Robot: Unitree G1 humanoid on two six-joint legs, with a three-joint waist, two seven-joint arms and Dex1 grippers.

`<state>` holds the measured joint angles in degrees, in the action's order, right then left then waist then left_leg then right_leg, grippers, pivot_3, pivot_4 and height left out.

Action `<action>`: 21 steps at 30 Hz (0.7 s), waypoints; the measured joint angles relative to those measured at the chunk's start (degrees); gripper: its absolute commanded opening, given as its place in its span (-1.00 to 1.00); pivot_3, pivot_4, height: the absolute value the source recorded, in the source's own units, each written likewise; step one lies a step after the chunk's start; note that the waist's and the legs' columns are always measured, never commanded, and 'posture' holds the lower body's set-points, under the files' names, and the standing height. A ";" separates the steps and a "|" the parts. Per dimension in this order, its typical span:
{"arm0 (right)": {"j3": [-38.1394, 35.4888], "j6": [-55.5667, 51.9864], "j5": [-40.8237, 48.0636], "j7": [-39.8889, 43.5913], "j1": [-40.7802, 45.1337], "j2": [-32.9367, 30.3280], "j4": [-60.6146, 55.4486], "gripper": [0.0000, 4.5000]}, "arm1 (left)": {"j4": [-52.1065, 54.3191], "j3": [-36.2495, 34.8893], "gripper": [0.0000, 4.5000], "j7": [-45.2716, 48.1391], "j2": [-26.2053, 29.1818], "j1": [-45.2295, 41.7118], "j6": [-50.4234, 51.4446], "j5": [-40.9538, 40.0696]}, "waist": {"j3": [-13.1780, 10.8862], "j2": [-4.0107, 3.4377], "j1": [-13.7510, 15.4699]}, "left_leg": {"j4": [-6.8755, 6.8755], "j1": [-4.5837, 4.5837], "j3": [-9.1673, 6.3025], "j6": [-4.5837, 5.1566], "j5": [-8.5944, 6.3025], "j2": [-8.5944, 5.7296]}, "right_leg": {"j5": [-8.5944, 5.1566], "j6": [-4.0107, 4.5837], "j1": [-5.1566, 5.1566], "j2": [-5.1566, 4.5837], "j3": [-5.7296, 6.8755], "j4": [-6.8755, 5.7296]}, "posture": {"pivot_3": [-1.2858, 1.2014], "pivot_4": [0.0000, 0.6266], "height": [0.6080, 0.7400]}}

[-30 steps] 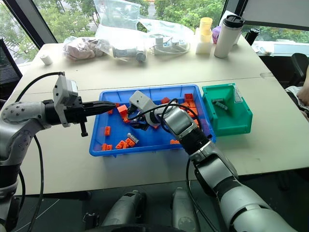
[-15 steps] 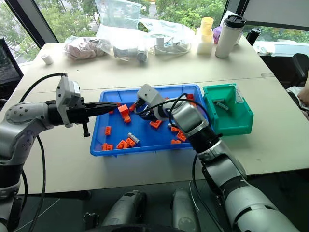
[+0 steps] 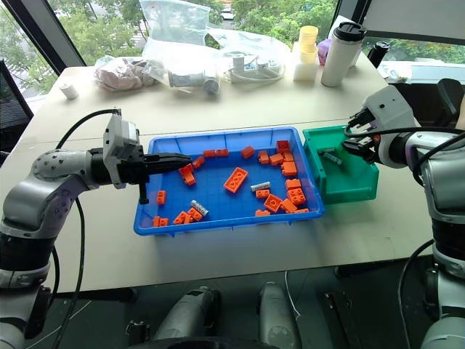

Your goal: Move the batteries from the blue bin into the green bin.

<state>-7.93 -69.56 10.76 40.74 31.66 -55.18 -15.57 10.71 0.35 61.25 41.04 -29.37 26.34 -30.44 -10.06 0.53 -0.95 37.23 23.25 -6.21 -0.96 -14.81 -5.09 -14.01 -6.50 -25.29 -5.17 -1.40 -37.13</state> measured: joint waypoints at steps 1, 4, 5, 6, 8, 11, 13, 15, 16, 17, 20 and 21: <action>-0.10 0.18 0.61 0.02 -1.13 0.05 -0.20 0.58 | -0.40 0.26 -1.00 0.14 -0.22 -0.20 -0.36 0.09 | 0.00 0.00 0.14 | 0.01 0.01 0.00 0.00 0.00 -0.01 | 0.00 0.00 0.00 -0.01 0.00 0.01 | 0.03 -0.52 1.00; -0.37 0.20 1.58 -0.37 -1.99 0.23 -0.26 0.99 | -1.19 0.58 -1.00 0.52 -0.37 -0.23 -0.49 0.52 | 0.00 0.00 0.28 | 0.06 0.02 0.00 0.00 0.00 -0.04 | 0.00 0.00 0.00 -0.05 0.00 0.00 | 0.03 -0.52 1.00; -0.78 0.19 1.89 -0.59 -1.95 0.23 -0.30 0.99 | -1.25 0.58 -1.00 0.61 -0.39 -0.23 -0.52 0.58 | 0.00 0.00 0.30 | 0.06 0.02 -0.01 0.00 0.00 -0.04 | 0.00 0.00 0.01 -0.04 0.00 0.01 | 0.03 -0.52 1.00; -1.09 0.20 2.04 -0.71 -1.87 0.21 -0.46 0.99 | -1.26 0.58 -1.00 0.67 -0.39 -0.23 -0.52 0.63 | 0.00 0.00 0.30 | 0.05 0.02 -0.01 0.00 0.00 -0.04 | 0.00 0.00 0.01 -0.04 0.00 0.01 | 0.03 -0.52 1.00; -1.05 0.23 2.90 -0.51 -0.84 0.02 -0.93 0.99 | -1.26 0.57 -1.00 0.75 -0.39 -0.24 -0.52 0.75 | 0.00 0.00 0.30 | 0.06 0.02 -0.01 0.00 0.00 -0.04 | 0.00 0.00 0.01 -0.04 0.00 0.01 | 0.03 -0.52 1.00; -0.04 0.87 6.39 1.90 3.85 0.13 -3.81 0.99 | -1.22 0.59 -1.00 0.72 -0.42 -0.37 -0.45 0.85 | -0.01 -0.01 0.05 | 0.03 0.02 -0.01 0.00 0.00 -0.01 | 0.00 0.00 -0.01 -0.01 0.00 0.02 | 0.03 -0.52 1.00; 1.17 0.78 9.79 4.20 7.73 1.35 -5.93 0.99 | -1.12 0.63 -1.00 0.68 -0.50 -0.59 -0.38 1.03 | 0.00 0.00 -0.02 | 0.02 0.02 -0.04 0.00 0.00 0.01 | 0.00 0.00 -0.01 0.01 0.01 0.03 | 0.03 -0.52 1.00; 3.94 1.09 12.12 6.13 9.26 2.59 -7.77 0.99 | -0.99 0.65 -1.00 0.61 -0.55 -0.73 -0.37 1.07 | 0.01 0.02 0.13 | 0.04 0.02 -0.07 0.00 0.00 0.01 | 0.00 0.00 0.03 0.00 0.04 0.06 | 0.03 -0.52 1.00; 6.16 1.39 12.68 6.71 9.36 3.53 -7.90 0.99 | -0.97 0.63 -1.00 0.55 -0.54 -0.72 -0.34 1.12 | 0.01 0.03 0.19 | 0.07 0.02 -0.06 0.01 0.00 -0.01 | 0.00 0.00 0.05 -0.02 0.04 0.07 | 0.03 -0.52 1.00; 8.57 1.77 12.78 6.90 9.39 5.11 -7.61 0.99 | -0.95 0.60 -1.00 0.48 -0.54 -0.72 -0.32 1.14 | 0.01 0.05 0.27 | 0.10 0.02 -0.07 0.01 -0.01 -0.02 | 0.00 0.00 0.08 -0.03 0.05 0.07 | 0.03 -0.52 1.00; 16.43 5.57 12.04 7.67 9.35 7.54 -5.25 0.99 | -0.58 0.61 -1.00 0.12 -0.54 -0.72 -0.11 1.14 | 0.00 0.04 0.48 | 0.11 0.06 -0.09 0.01 0.00 -0.08 | 0.00 0.00 0.05 -0.09 0.07 0.06 | 0.03 -0.52 1.00; 18.13 7.27 11.31 8.10 9.30 7.44 -4.35 0.99 | -0.33 0.60 -1.00 0.00 -0.53 -0.71 0.08 1.13 | 0.00 0.04 0.52 | 0.12 0.08 -0.10 0.00 0.00 -0.09 | 0.00 0.00 0.04 -0.10 0.09 0.07 | 0.03 -0.52 1.00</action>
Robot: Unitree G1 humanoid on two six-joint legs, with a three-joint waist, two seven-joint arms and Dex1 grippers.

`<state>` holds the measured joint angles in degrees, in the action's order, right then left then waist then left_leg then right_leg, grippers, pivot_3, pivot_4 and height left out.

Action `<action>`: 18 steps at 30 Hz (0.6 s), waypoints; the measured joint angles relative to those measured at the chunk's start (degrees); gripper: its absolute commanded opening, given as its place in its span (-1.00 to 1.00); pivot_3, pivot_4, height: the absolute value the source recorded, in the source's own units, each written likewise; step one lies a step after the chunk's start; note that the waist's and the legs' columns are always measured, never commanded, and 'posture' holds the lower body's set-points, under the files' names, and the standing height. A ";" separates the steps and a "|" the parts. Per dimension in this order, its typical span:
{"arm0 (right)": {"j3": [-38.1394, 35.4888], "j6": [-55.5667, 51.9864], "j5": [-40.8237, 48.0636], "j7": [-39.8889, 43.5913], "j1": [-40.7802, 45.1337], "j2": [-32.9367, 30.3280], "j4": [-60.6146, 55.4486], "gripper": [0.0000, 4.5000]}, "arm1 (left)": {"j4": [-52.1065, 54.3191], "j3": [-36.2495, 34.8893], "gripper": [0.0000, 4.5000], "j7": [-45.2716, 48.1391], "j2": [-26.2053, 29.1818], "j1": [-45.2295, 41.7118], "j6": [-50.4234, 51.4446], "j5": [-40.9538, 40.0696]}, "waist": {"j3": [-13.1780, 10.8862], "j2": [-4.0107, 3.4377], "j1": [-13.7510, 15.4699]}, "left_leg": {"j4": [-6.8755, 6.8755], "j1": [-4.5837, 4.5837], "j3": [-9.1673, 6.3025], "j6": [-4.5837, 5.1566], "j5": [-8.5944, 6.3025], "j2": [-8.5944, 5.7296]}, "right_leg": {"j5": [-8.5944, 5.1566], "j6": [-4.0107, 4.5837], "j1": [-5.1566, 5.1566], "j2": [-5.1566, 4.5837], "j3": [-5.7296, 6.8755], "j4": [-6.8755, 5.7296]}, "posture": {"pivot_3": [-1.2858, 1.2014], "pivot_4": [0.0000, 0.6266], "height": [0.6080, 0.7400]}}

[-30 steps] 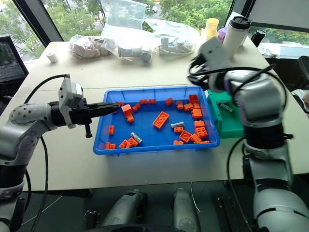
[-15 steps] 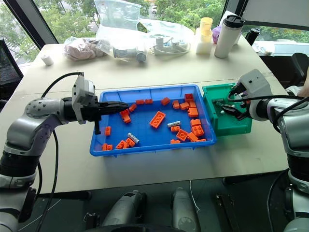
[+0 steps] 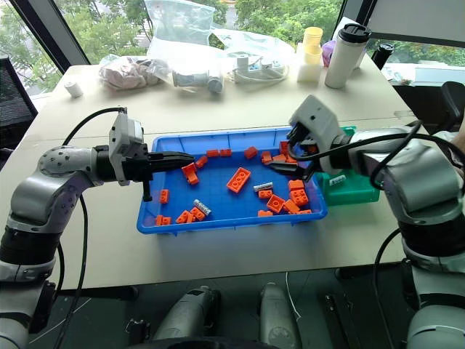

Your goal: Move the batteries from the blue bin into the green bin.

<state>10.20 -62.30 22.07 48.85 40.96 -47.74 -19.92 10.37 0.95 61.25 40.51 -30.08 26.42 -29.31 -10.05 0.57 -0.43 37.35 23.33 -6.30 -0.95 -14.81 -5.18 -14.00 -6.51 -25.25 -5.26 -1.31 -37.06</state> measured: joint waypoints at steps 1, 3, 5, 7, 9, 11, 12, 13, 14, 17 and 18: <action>1.83 2.67 -1.41 0.60 -0.01 -0.54 1.07 0.99 | 0.22 -0.03 -1.00 -0.15 0.02 0.03 0.42 -0.01 | 0.00 0.00 -0.02 | 0.00 0.00 0.00 0.00 0.00 -0.01 | 0.00 0.00 0.00 0.00 0.00 0.00 | 0.03 -0.52 1.00; 5.38 9.87 -5.35 1.64 -0.09 -1.38 4.17 0.99 | 1.39 -0.13 -1.00 -0.55 0.13 0.40 0.91 -0.03 | 0.00 0.01 -0.21 | 0.00 -0.01 0.02 0.00 0.00 -0.01 | 0.00 0.00 0.00 0.00 0.00 0.02 | 0.03 -0.52 1.00; 9.00 17.18 -10.38 2.09 -0.51 -1.81 8.55 0.99 | 2.75 -0.24 -1.00 -0.93 0.38 1.04 1.28 -0.04 | 0.00 0.01 -0.32 | -0.02 -0.02 0.03 -0.02 0.01 0.01 | 0.00 0.00 -0.03 0.02 0.00 -0.01 | 0.03 -0.52 1.00; 10.28 20.21 -12.44 2.71 -1.18 -1.75 11.03 0.99 | 3.36 -0.31 -1.00 -1.47 0.64 1.51 1.75 -0.04 | 0.00 0.00 -0.32 | -0.03 -0.01 0.03 -0.13 0.08 0.02 | 0.00 0.00 -0.06 0.03 -0.02 -0.02 | 0.03 -0.52 1.00; 11.33 22.72 -14.04 3.95 -1.46 -1.76 12.54 0.99 | 3.83 -0.79 -1.00 -1.84 0.90 2.42 2.05 -0.08 | 0.00 0.00 -0.41 | -0.03 -0.01 0.03 -0.15 0.08 0.02 | 0.00 0.00 -0.05 0.03 -0.04 -0.01 | 0.03 -0.52 1.00; 12.39 25.84 -16.31 4.67 -1.49 -1.77 13.78 0.99 | 4.25 -0.98 -1.00 -2.20 1.22 2.84 2.38 -0.12 | 0.00 0.00 -0.36 | -0.03 -0.02 0.02 -0.14 0.08 0.02 | 0.00 0.00 -0.05 0.05 -0.03 -0.02 | 0.03 -0.52 1.00; 12.73 26.88 -17.19 4.86 -1.51 -1.76 14.42 0.99 | 4.49 -1.24 -1.00 -2.28 1.28 2.91 2.56 -0.15 | 0.00 0.00 -0.35 | -0.04 -0.01 0.02 -0.14 0.08 0.03 | 0.00 0.00 -0.05 0.05 -0.03 -0.01 | 0.03 -0.52 1.00; 13.09 28.10 -18.18 5.06 -1.51 -1.71 15.16 0.99 | 4.70 -1.61 -1.00 -2.42 1.40 2.96 2.87 -0.18 | 0.00 0.00 -0.34 | -0.03 -0.02 0.02 -0.14 0.08 0.02 | 0.00 0.00 -0.05 0.05 -0.03 -0.01 | 0.03 -0.52 1.00; 13.28 28.87 -18.88 5.25 -1.52 -1.61 15.74 0.99 | 4.99 -1.92 -1.00 -2.56 1.57 3.06 3.05 -0.20 | 0.00 0.00 -0.34 | -0.03 -0.01 0.03 -0.14 0.08 0.02 | 0.00 0.00 -0.05 0.05 -0.03 -0.01 | 0.03 -0.52 1.00; 13.33 30.78 -20.70 5.75 -1.55 -0.54 16.95 0.99 | 5.63 -2.18 -1.00 -2.69 1.77 3.41 3.33 -0.43 | 0.00 0.00 -0.29 | -0.02 -0.02 0.03 -0.15 0.09 0.02 | 0.00 0.00 -0.04 0.04 -0.03 -0.01 | 0.03 -0.52 1.00; 13.33 31.03 -20.88 5.86 -1.56 -0.26 17.00 0.99 | 5.63 -2.18 -1.00 -2.70 1.77 3.50 3.40 -0.53 | 0.00 0.00 -0.29 | -0.02 -0.01 0.02 -0.15 0.09 0.02 | 0.00 0.00 -0.04 0.04 -0.03 -0.01 | 0.03 -0.52 1.00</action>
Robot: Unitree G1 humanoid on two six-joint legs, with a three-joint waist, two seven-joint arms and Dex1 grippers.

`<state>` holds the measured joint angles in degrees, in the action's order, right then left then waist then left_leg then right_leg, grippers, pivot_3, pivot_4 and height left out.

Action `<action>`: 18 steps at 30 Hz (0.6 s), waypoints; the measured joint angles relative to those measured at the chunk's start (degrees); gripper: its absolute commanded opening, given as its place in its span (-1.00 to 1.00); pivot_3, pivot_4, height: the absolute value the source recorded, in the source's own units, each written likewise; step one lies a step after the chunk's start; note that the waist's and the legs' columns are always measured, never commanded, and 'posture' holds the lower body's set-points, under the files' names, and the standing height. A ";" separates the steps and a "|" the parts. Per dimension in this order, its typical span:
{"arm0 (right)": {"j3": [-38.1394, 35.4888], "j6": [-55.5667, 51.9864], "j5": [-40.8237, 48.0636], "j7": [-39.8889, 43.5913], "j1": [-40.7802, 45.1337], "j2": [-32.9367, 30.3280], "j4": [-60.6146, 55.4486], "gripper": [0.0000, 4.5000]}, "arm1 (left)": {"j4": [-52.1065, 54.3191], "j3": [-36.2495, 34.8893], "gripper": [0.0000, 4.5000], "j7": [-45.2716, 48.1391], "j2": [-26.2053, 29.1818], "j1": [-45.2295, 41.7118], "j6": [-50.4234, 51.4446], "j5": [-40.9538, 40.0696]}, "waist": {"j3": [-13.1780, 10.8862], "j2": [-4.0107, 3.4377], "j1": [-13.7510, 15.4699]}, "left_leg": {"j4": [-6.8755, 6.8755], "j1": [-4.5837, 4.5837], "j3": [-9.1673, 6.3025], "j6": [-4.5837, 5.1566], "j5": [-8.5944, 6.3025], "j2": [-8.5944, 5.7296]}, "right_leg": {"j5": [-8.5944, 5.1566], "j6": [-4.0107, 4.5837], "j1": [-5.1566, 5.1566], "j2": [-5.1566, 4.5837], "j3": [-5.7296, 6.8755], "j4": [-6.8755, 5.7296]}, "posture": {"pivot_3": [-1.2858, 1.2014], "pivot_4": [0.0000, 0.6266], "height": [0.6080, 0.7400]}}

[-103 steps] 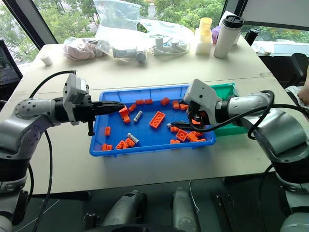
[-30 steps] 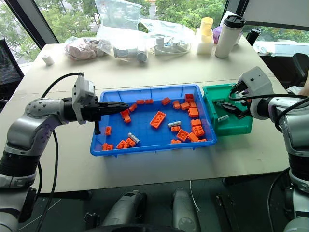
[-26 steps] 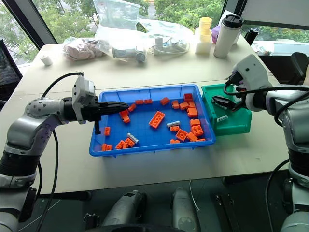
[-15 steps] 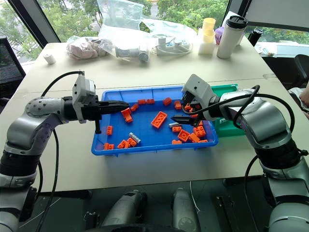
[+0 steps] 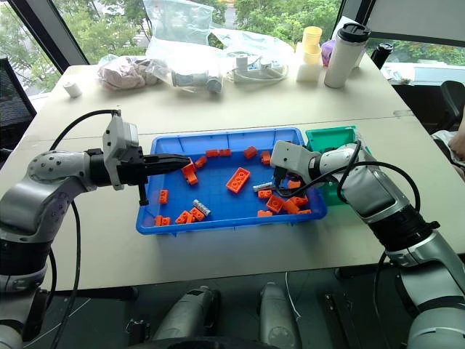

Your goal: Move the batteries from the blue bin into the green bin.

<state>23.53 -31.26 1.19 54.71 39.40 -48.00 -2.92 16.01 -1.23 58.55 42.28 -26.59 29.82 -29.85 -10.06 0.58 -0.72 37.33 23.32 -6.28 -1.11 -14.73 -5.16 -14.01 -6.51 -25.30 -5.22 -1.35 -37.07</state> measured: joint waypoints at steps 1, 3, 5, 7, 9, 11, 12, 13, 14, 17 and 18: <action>0.00 0.47 -0.38 0.24 0.00 0.36 0.10 0.99 | 0.00 0.00 -1.00 -0.02 0.00 0.04 0.04 -0.11 | 0.00 0.00 -0.01 | 0.00 0.00 0.00 -0.03 0.01 0.00 | 0.00 0.00 0.00 0.00 0.00 0.00 | 0.03 -0.52 1.00; 0.00 1.30 -1.07 0.40 0.00 1.14 0.87 0.99 | 0.01 0.00 -1.00 -0.05 0.00 0.04 0.04 -0.18 | 0.00 0.00 -0.01 | 0.00 0.00 0.00 -0.08 0.04 0.00 | 0.00 0.00 0.01 0.00 0.00 0.00 | 0.03 -0.52 1.00; 0.04 1.88 -1.86 0.50 0.00 2.21 1.95 0.99 | 0.01 0.00 -1.00 -0.06 0.00 0.04 0.04 -0.19 | 0.00 0.00 -0.01 | 0.00 0.00 0.00 -0.08 0.04 0.00 | 0.00 0.00 0.01 0.00 0.00 0.00 | 0.03 -0.52 1.00; 0.18 2.02 -2.38 0.89 0.00 2.74 2.53 0.99 | 0.01 0.00 -1.00 -0.06 0.00 0.04 0.04 -0.19 | 0.00 0.00 -0.01 | 0.00 0.00 0.00 -0.08 0.05 0.00 | 0.00 0.00 0.00 0.00 0.00 0.00 | 0.03 -0.52 1.00; 0.22 2.43 -2.86 1.41 0.00 3.11 2.76 0.99 | 0.00 0.00 -1.00 -0.05 0.00 0.04 0.03 -0.19 | 0.00 0.00 -0.02 | 0.00 0.00 0.00 -0.09 0.05 0.00 | 0.00 0.00 0.00 0.00 0.00 0.00 | 0.03 -0.52 1.00; 0.22 2.48 -2.84 1.96 -0.01 3.49 2.76 0.99 | 0.00 0.00 -1.00 -0.04 0.00 0.04 0.02 -0.19 | 0.00 0.00 -0.03 | 0.00 0.00 -0.01 -0.09 0.05 0.00 | 0.00 0.00 0.00 0.01 0.00 0.00 | 0.03 -0.52 1.00; 0.22 2.46 -2.82 2.30 -0.01 3.91 2.76 0.99 | 0.00 0.00 -1.00 -0.04 0.00 0.04 0.01 -0.19 | 0.00 0.00 -0.03 | 0.00 0.00 -0.01 -0.09 0.05 0.00 | 0.00 0.00 0.00 0.01 0.00 0.00 | 0.03 -0.52 1.00; 0.22 2.45 -2.80 2.63 -0.07 4.47 2.75 0.99 | 0.00 0.01 -1.00 -0.04 0.00 0.03 -0.02 -0.18 | 0.00 0.00 -0.03 | 0.00 0.00 -0.01 -0.10 0.06 0.00 | 0.00 0.00 0.00 0.01 0.00 0.00 | 0.03 -0.52 1.00; 0.25 2.45 -2.80 2.85 -0.20 4.75 2.74 0.88 | -0.01 0.01 -1.00 -0.04 -0.01 0.03 -0.03 -0.18 | 0.00 0.00 -0.04 | 0.00 0.00 -0.01 -0.10 0.06 0.00 | 0.00 0.00 0.00 0.01 0.00 0.00 | 0.03 -0.52 1.00; 0.25 2.17 -3.04 3.07 -0.63 5.36 3.12 0.42 | 0.00 0.01 -1.00 -0.05 -0.01 0.03 -0.05 -0.17 | 0.00 0.00 -0.03 | 0.00 0.00 -0.01 -0.10 0.06 0.00 | 0.00 0.00 0.00 0.01 0.00 0.00 | 0.03 -0.52 1.00; 0.25 1.92 -3.20 3.11 -0.69 5.66 3.32 0.22 | 0.00 0.01 -1.00 -0.05 -0.01 0.03 -0.06 -0.16 | 0.00 0.00 -0.02 | 0.00 0.00 -0.01 -0.11 0.06 0.00 | 0.00 0.00 0.00 0.01 0.00 -0.01 | 0.03 -0.52 1.00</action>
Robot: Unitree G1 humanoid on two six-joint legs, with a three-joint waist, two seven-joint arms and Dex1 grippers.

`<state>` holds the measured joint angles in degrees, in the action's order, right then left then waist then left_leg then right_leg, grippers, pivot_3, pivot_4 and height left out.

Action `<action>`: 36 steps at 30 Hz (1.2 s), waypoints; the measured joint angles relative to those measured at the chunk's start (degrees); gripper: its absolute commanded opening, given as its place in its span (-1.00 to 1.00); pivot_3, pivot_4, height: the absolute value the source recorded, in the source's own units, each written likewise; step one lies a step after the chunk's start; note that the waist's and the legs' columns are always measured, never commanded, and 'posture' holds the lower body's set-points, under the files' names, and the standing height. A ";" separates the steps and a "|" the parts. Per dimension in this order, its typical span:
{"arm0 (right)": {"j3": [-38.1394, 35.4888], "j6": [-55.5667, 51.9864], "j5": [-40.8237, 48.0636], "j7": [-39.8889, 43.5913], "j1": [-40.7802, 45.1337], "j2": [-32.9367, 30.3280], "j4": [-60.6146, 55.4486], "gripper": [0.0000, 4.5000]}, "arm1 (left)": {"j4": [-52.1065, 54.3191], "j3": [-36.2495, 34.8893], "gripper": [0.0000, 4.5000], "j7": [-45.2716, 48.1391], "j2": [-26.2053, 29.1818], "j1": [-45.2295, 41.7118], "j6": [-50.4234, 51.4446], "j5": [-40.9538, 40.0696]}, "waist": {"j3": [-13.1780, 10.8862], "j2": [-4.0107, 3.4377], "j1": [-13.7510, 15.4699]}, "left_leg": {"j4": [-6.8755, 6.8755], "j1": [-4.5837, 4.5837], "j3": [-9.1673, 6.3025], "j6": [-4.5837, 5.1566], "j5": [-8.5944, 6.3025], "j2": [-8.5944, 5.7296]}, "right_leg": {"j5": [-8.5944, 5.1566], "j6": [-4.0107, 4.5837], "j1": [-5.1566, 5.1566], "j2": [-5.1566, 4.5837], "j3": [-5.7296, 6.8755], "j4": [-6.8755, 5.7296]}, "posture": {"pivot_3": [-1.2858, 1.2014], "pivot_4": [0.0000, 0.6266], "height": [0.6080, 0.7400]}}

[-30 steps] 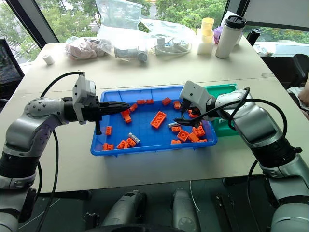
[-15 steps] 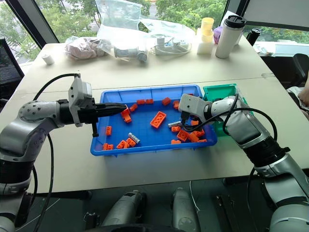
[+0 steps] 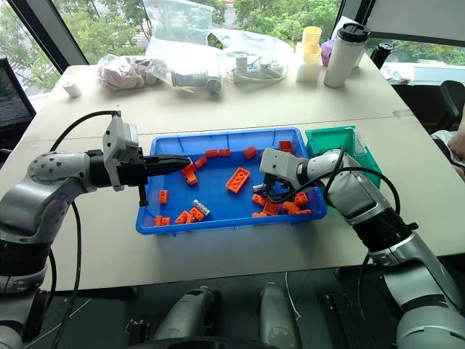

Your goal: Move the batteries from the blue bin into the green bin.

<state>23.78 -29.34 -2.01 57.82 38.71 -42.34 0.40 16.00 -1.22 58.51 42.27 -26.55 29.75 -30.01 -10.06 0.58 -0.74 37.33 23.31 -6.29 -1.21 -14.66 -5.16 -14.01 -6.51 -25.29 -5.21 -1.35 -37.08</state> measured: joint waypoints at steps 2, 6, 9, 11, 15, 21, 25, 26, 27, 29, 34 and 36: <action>0.00 -0.39 -0.07 0.17 0.00 0.45 0.38 -0.26 | 0.00 0.00 -1.00 -0.01 0.00 0.00 -0.01 0.00 | 0.00 0.00 -0.01 | 0.00 0.00 0.00 -0.01 0.00 0.00 | 0.00 0.00 0.00 0.00 0.00 0.00 | 0.03 -0.52 1.00; -0.17 -2.86 0.20 0.87 0.02 1.20 0.73 -0.97 | 0.00 0.00 -1.00 -0.03 -0.01 0.00 -0.03 0.00 | 0.00 0.00 -0.01 | 0.00 0.00 0.00 -0.02 0.01 0.00 | 0.00 0.00 0.01 0.00 0.00 0.00 | 0.03 -0.52 1.00; -1.16 -5.41 0.62 0.70 0.04 1.69 0.43 -1.00 | 0.00 0.01 -1.00 -0.04 -0.02 0.00 -0.06 0.02 | 0.00 0.00 0.02 | 0.00 -0.01 -0.01 -0.02 0.01 0.00 | 0.00 0.00 0.02 0.00 0.00 0.00 | 0.03 -0.52 1.00; -2.33 -7.79 1.16 0.16 0.17 2.14 0.08 -1.00 | 0.00 0.01 -1.00 -0.06 -0.07 0.00 -0.08 0.03 | 0.00 0.00 0.02 | 0.00 -0.01 -0.01 -0.03 0.01 0.00 | 0.00 0.00 0.01 0.00 0.00 0.00 | 0.03 -0.52 1.00; -12.92 -18.08 5.31 -2.74 4.80 -0.08 -3.51 -1.00 | 0.00 0.11 -1.00 -0.19 -0.28 -0.07 -0.21 0.11 | -0.09 -0.16 0.20 | 0.02 0.09 0.01 -0.08 0.05 -0.06 | 0.00 0.00 -0.10 -0.06 -0.02 -0.05 | 0.03 -0.52 1.00; -29.63 -23.90 5.52 -5.54 4.45 -16.75 -8.56 -1.00 | -0.33 0.44 -1.00 -0.13 -0.79 0.21 -0.45 0.60 | 0.13 0.21 1.40 | -0.11 0.00 -0.12 0.24 -0.16 0.02 | 0.00 0.01 0.15 -0.03 0.16 0.25 | 0.03 -0.52 1.00; -29.10 -26.21 7.59 -4.47 -5.54 -17.39 -10.63 -0.77 | -1.17 0.61 -1.00 0.61 -1.01 -0.42 -1.50 0.78 | 0.07 0.08 0.74 | -0.01 -0.10 0.14 0.30 -0.18 -0.01 | 0.00 0.00 0.12 -0.15 -0.04 0.00 | 0.03 -0.52 1.00; -29.16 -26.49 8.00 -4.50 -6.60 -17.42 -11.19 -0.54 | -1.57 0.66 -1.00 0.86 -1.05 -0.66 -1.66 0.83 | 0.04 0.01 0.62 | -0.01 -0.10 0.14 0.30 -0.18 -0.01 | 0.00 0.00 0.10 -0.15 -0.04 -0.02 | 0.03 -0.52 1.00; -29.27 -26.58 8.37 -4.54 -7.47 -17.46 -11.96 -0.38 | -1.96 0.76 -1.00 1.13 -1.13 -0.95 -1.82 0.88 | 0.04 0.00 0.50 | -0.02 -0.10 0.12 0.30 -0.18 0.00 | 0.00 0.00 0.10 -0.14 -0.03 -0.03 | 0.03 -0.52 1.00; -29.54 -26.63 9.55 -4.54 -8.98 -17.53 -13.73 0.07 | -2.57 1.01 -1.00 1.34 -1.30 -1.36 -2.09 1.11 | 0.04 0.01 0.21 | -0.02 -0.08 0.10 0.30 -0.18 0.00 | 0.00 0.00 0.10 -0.09 -0.02 0.00 | 0.03 -0.52 1.00; -29.67 -26.67 10.97 -5.88 -10.01 -17.47 -14.45 0.98 | -3.74 1.74 -1.00 1.88 -1.68 -1.87 -2.77 1.47 | 0.04 0.01 0.15 | -0.02 -0.08 0.09 0.30 -0.17 0.00 | 0.00 0.00 0.10 -0.07 -0.02 0.01 | 0.03 -0.52 1.00; -29.62 -27.10 12.20 -6.28 -7.87 -16.70 -14.77 0.98 | -3.92 1.84 -1.00 2.09 -1.68 -2.04 -2.78 1.53 | 0.04 0.00 -0.01 | -0.02 -0.08 0.11 0.30 -0.18 0.00 | 0.00 0.00 0.08 -0.08 -0.04 0.01 | 0.03 -0.52 1.00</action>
<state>-5.84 -56.44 10.19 51.54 30.84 -59.04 -14.37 12.08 0.63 60.60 40.60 -28.60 26.98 -28.47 -10.02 0.58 -0.75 37.31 23.24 -6.18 -0.91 -14.84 -5.16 -14.01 -6.51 -25.22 -5.29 -1.38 -37.07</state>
